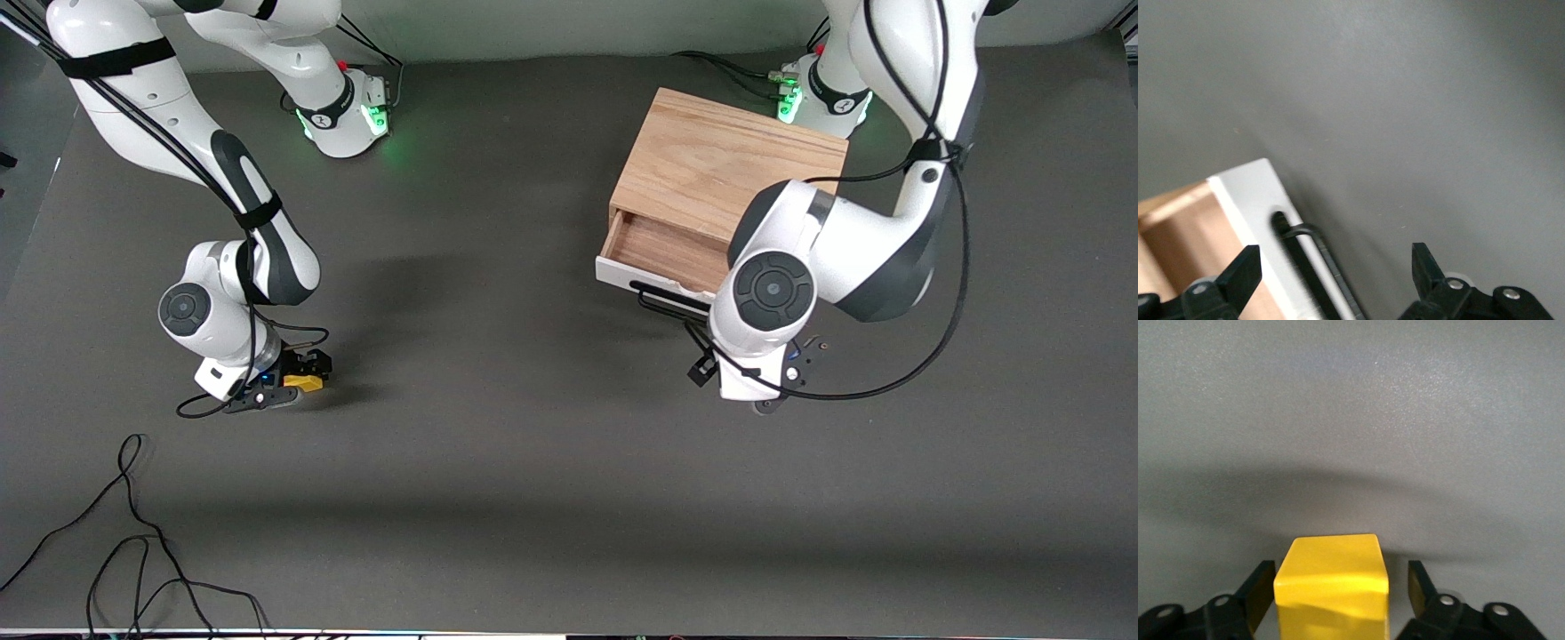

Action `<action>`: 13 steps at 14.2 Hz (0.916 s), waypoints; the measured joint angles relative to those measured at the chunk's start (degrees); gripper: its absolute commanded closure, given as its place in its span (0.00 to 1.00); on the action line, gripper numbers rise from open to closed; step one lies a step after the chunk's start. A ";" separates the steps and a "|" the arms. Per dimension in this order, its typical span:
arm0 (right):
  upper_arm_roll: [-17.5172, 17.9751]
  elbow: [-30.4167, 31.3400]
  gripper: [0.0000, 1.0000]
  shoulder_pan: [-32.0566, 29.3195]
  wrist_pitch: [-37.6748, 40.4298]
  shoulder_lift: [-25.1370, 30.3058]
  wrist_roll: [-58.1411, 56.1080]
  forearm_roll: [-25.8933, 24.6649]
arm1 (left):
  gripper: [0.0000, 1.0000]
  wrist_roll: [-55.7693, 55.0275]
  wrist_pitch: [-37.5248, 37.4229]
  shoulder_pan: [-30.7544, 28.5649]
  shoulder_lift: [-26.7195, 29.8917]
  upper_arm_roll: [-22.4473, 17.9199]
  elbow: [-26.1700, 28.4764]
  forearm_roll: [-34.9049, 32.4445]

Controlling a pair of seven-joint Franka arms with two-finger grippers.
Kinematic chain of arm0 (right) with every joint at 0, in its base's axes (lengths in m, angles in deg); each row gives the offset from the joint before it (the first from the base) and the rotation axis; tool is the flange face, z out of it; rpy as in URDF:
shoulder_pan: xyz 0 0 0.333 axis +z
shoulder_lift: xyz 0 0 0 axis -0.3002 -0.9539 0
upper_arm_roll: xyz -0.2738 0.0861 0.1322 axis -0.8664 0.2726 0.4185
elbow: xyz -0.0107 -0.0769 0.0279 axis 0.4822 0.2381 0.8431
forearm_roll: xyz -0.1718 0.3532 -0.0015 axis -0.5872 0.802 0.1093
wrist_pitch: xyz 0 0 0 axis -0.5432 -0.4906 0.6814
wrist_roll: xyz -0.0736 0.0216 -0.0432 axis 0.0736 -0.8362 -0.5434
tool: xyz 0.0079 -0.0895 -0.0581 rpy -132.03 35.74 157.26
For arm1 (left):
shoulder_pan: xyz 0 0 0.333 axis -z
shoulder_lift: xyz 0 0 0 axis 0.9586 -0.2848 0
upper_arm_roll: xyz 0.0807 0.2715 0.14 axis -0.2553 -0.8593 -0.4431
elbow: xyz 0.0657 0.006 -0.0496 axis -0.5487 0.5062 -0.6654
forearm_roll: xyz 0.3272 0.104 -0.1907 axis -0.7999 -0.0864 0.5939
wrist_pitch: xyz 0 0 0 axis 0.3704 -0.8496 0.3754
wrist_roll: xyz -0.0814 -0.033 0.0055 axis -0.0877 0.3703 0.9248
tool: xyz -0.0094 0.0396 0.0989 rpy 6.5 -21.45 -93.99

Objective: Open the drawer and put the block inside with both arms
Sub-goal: 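Release the handle and withdraw the left gripper from the drawer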

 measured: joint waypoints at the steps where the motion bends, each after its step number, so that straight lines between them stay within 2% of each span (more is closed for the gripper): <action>1: 0.03 -0.03 0.27 0.00 0.00 -0.01 -0.01 0.00 | 0.00 3.32 -2.67 -0.54 1.24 -0.01 -1.14 -0.03; 2: 0.05 -0.05 0.33 0.00 0.00 -0.01 -0.04 0.00 | 0.00 7.64 -4.61 -1.19 2.92 -0.04 -1.80 -0.05; 5: 0.09 -0.10 0.65 0.01 0.00 -0.02 -0.11 0.00 | 0.00 24.85 -11.31 -4.56 9.43 -0.16 -2.61 -0.07; 6: 0.10 -0.13 0.72 0.01 0.00 -0.02 -0.11 0.00 | 0.00 30.56 -13.34 -5.83 11.65 -0.22 -2.62 -0.07; 9: 0.16 -1.07 0.83 0.02 0.26 -0.02 -0.11 0.00 | 0.00 43.76 -16.81 -9.58 17.23 -0.34 -2.55 -0.06; 13: 0.63 -6.53 0.84 0.08 7.20 0.01 0.29 0.16 | 0.00 51.65 -16.98 -13.45 20.83 -0.36 -2.38 1.18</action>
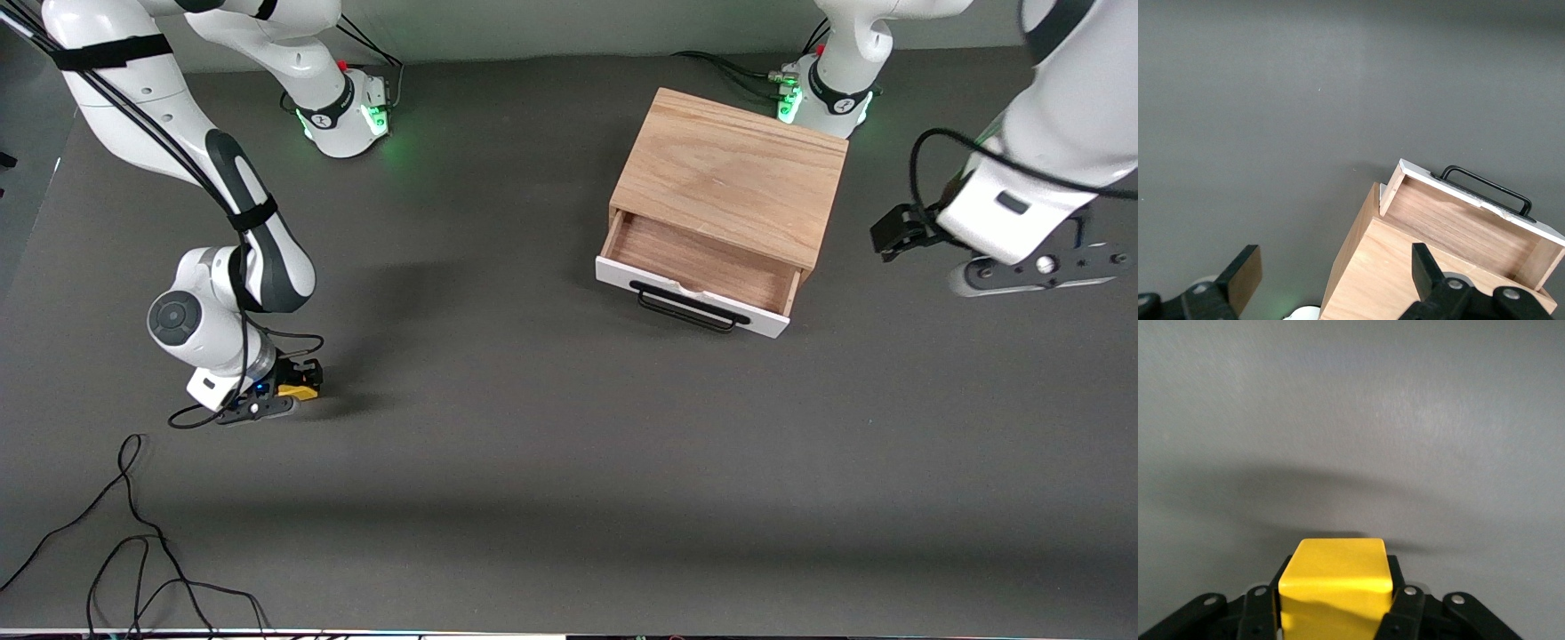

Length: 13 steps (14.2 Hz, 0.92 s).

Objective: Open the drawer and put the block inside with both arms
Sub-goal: 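Release the handle and withdraw the left gripper from the drawer, then lift the yellow cube with the right gripper and carry it over the drawer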

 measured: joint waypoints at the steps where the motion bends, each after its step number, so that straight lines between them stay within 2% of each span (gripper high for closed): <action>1: 0.57 -2.19 0.84 -0.01 3.21 0.06 0.88 0.08 | 0.00 0.56 0.13 -0.73 0.06 0.03 0.01 0.89; 6: 7.26 -17.66 0.84 0.49 24.06 0.64 13.51 0.16 | 0.00 5.85 0.51 -4.50 0.01 -0.01 0.68 3.25; 8: 8.74 -24.14 0.84 2.17 31.87 0.94 18.97 0.19 | 0.00 6.65 0.50 -5.09 0.01 -0.01 0.71 3.38; 13: 9.38 -39.17 0.84 13.94 47.70 1.29 38.47 1.81 | 0.00 6.79 0.14 -5.10 0.02 0.40 0.77 3.41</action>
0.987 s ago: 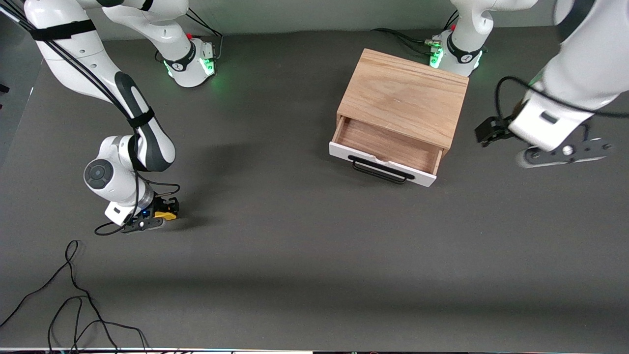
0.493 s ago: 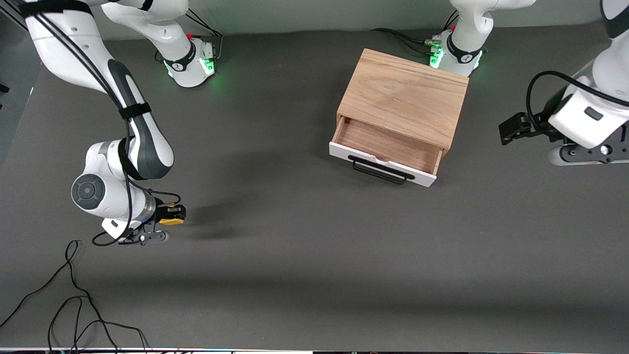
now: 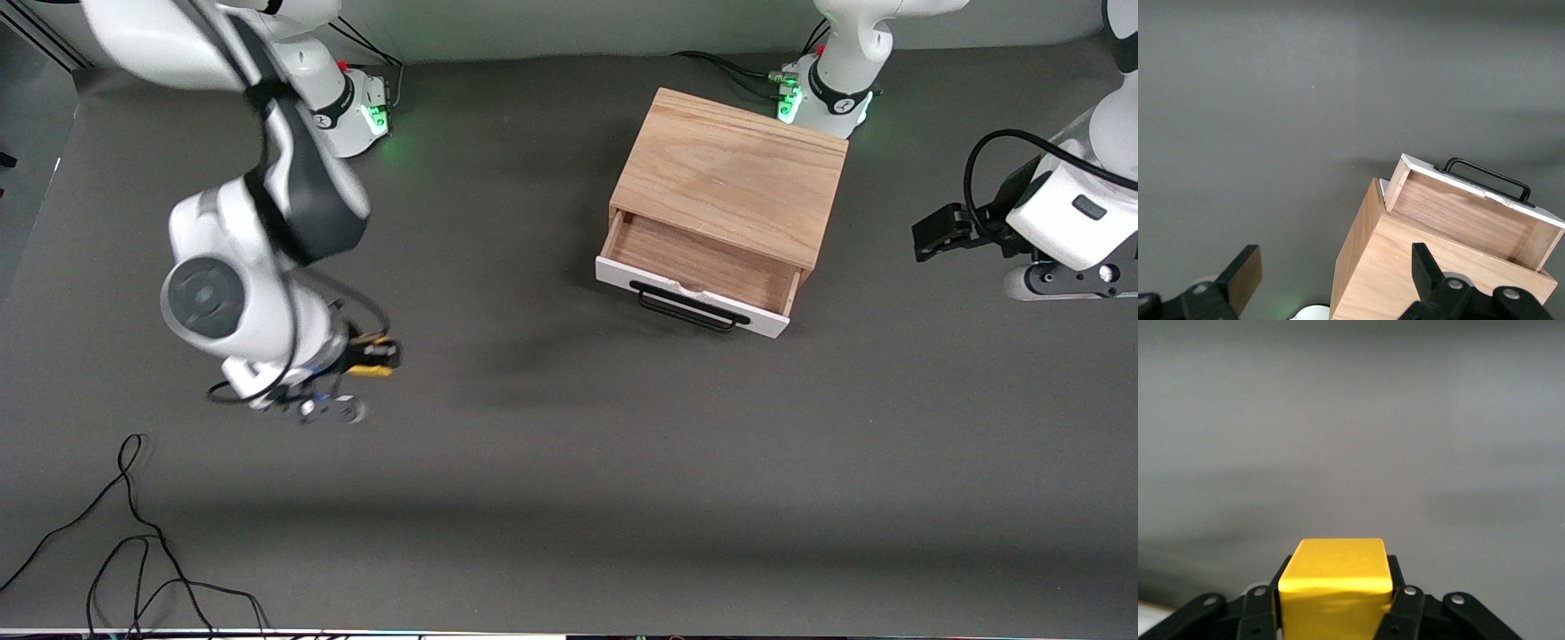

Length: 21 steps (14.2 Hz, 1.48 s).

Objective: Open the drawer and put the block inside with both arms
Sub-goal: 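Lift the yellow cube with the right gripper and carry it over the drawer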

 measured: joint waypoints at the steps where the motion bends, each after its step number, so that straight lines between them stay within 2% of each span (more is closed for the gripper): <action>1: 0.06 -2.01 0.84 2.22 1.64 0.00 3.64 1.48 | 0.00 0.28 -0.14 -0.01 0.01 -0.02 0.03 -0.02; 4: 0.18 -6.23 0.84 7.99 3.67 0.00 13.84 3.31 | 0.00 1.01 -0.08 -0.07 0.73 -0.18 1.24 -0.11; 8: 0.22 -9.65 0.84 15.98 2.85 -1.39 28.05 4.13 | 0.00 0.95 4.12 0.03 5.88 -0.10 8.22 -0.36; 10: 0.23 -11.70 0.84 19.76 0.61 -3.88 34.21 4.17 | 0.00 0.91 4.64 0.16 7.10 0.22 9.53 -0.89; 13: 0.19 -13.24 0.84 25.35 -7.61 -9.16 42.96 4.18 | 0.00 0.91 3.87 0.01 7.78 0.10 9.35 -1.21; 15: 0.10 -13.57 0.84 28.56 -12.02 -12.52 46.01 4.18 | 0.00 0.91 -0.46 0.02 8.44 0.15 7.79 -1.22; 17: -0.07 -13.86 0.84 30.94 -13.94 -15.03 47.79 4.15 | 0.00 0.90 -4.75 0.01 9.12 0.07 6.05 -1.26; 21: -0.23 -14.16 0.84 33.68 -16.22 -18.65 50.58 2.25 | 0.00 0.87 -6.30 -0.02 8.36 -0.04 5.78 -1.29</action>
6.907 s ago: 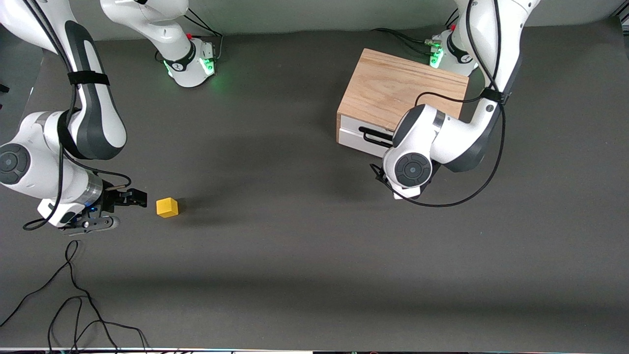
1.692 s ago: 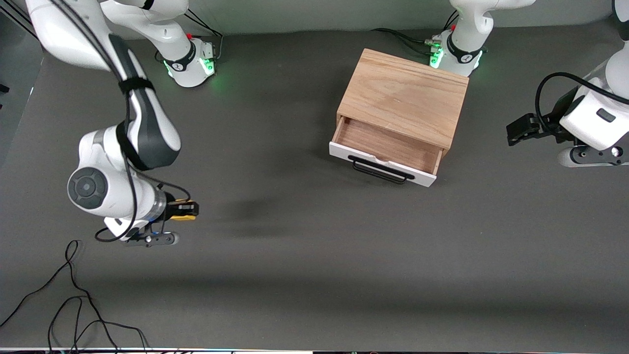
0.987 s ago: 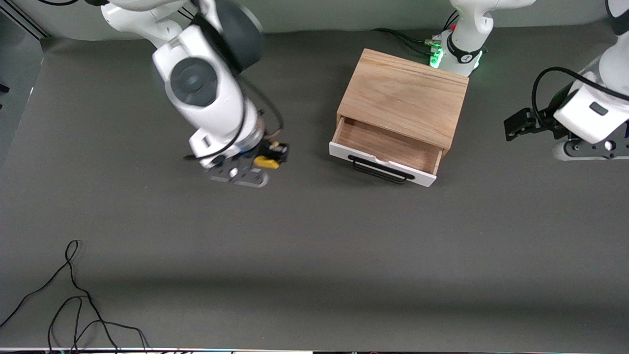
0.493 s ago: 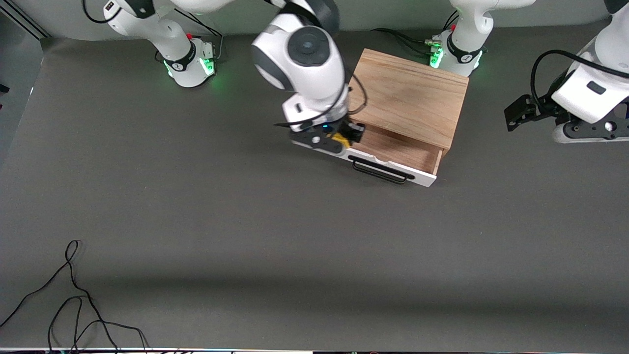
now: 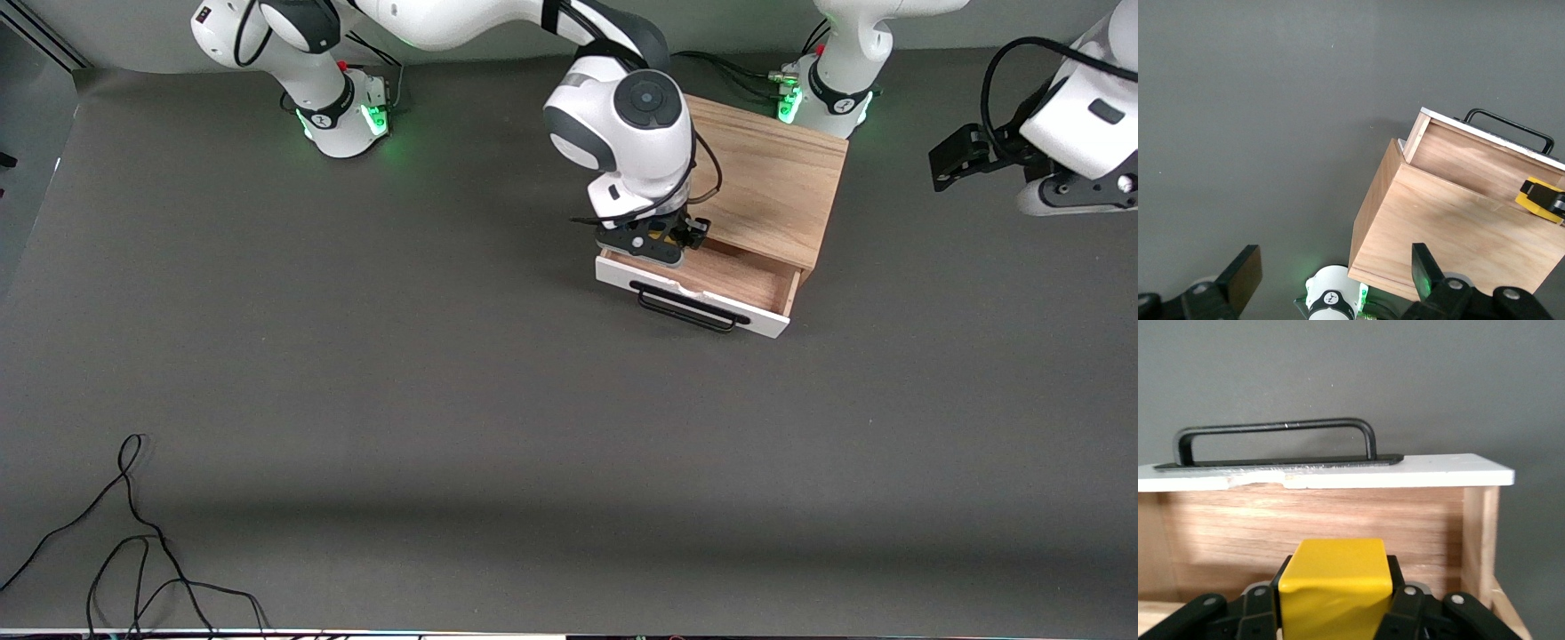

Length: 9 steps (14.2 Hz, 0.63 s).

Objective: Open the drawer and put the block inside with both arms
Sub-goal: 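Lift the yellow cube with the right gripper and carry it over the drawer, then lower the cube into the open drawer and open the right gripper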

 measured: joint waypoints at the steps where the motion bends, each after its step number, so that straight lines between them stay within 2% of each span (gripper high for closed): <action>1: 0.00 -0.02 0.84 0.38 -0.55 -0.71 0.16 -0.22 | 0.00 -0.08 -0.25 0.04 -0.49 0.15 0.00 0.00; 9: -0.28 -0.32 0.82 0.59 -0.70 -2.88 0.35 -2.33 | 0.00 -0.09 -4.28 0.01 -1.38 0.24 -0.76 -0.41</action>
